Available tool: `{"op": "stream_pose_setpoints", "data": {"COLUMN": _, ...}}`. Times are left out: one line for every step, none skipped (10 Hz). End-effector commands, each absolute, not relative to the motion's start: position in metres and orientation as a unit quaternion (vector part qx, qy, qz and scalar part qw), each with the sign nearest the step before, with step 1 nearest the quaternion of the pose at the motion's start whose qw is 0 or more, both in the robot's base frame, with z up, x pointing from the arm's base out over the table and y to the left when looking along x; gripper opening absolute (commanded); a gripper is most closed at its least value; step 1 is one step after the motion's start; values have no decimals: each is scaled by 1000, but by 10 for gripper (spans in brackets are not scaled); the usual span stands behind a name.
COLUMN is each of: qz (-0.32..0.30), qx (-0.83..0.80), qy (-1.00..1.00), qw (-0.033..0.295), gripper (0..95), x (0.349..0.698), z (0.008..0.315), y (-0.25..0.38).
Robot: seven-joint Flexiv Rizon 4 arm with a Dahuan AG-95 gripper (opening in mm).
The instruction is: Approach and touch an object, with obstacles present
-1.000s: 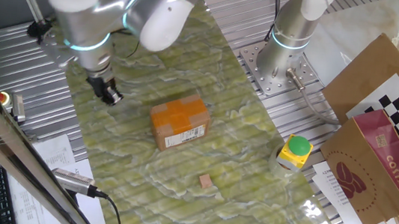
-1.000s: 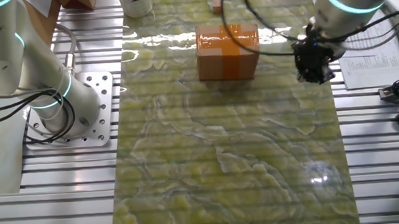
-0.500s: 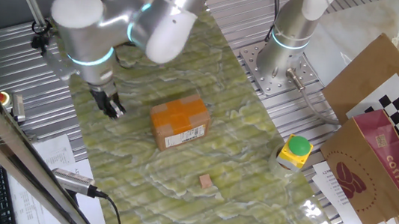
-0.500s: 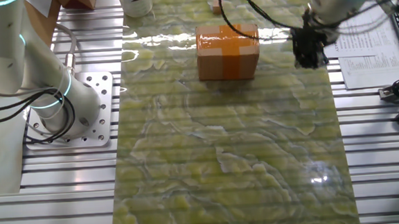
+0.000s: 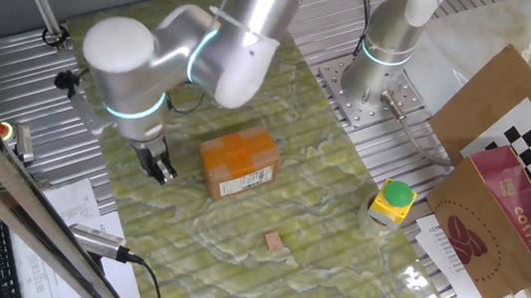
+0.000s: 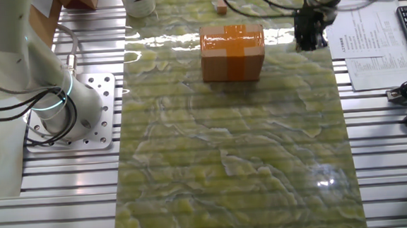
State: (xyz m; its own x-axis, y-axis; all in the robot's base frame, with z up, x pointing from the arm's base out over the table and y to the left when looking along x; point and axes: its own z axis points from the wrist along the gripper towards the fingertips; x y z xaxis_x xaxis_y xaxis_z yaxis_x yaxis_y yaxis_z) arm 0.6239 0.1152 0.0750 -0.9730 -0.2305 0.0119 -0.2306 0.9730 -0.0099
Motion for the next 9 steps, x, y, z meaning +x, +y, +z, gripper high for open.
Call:
{"op": "stream_pose_setpoints", "data": {"qz": 35, "qx": 150, "qy": -988, "qw": 10, "gripper": 0, "x": 625, "z": 74, "y": 116}}
{"op": "stream_pose_setpoints", "data": {"qz": 45, "qx": 184, "qy": -981, "qw": 29, "gripper": 0, "x": 625, "z": 74, "y": 116}}
{"op": "stream_pose_setpoints", "data": {"qz": 62, "qx": 230, "qy": -969, "qw": 63, "gripper": 0, "x": 625, "z": 74, "y": 116}}
{"op": "stream_pose_setpoints", "data": {"qz": 57, "qx": 257, "qy": -962, "qw": 73, "gripper": 0, "x": 625, "z": 74, "y": 116}}
{"op": "stream_pose_setpoints", "data": {"qz": 53, "qx": 277, "qy": -957, "qw": 73, "gripper": 0, "x": 625, "z": 74, "y": 116}}
{"op": "stream_pose_setpoints", "data": {"qz": 46, "qx": 288, "qy": -954, "qw": 69, "gripper": 0, "x": 625, "z": 74, "y": 116}}
{"op": "stream_pose_setpoints", "data": {"qz": 38, "qx": 291, "qy": -954, "qw": 63, "gripper": 0, "x": 625, "z": 74, "y": 116}}
{"op": "stream_pose_setpoints", "data": {"qz": 17, "qx": 287, "qy": -956, "qw": 54, "gripper": 0, "x": 625, "z": 72, "y": 119}}
{"op": "stream_pose_setpoints", "data": {"qz": 14, "qx": 287, "qy": -956, "qw": 53, "gripper": 0, "x": 626, "z": 71, "y": 121}}
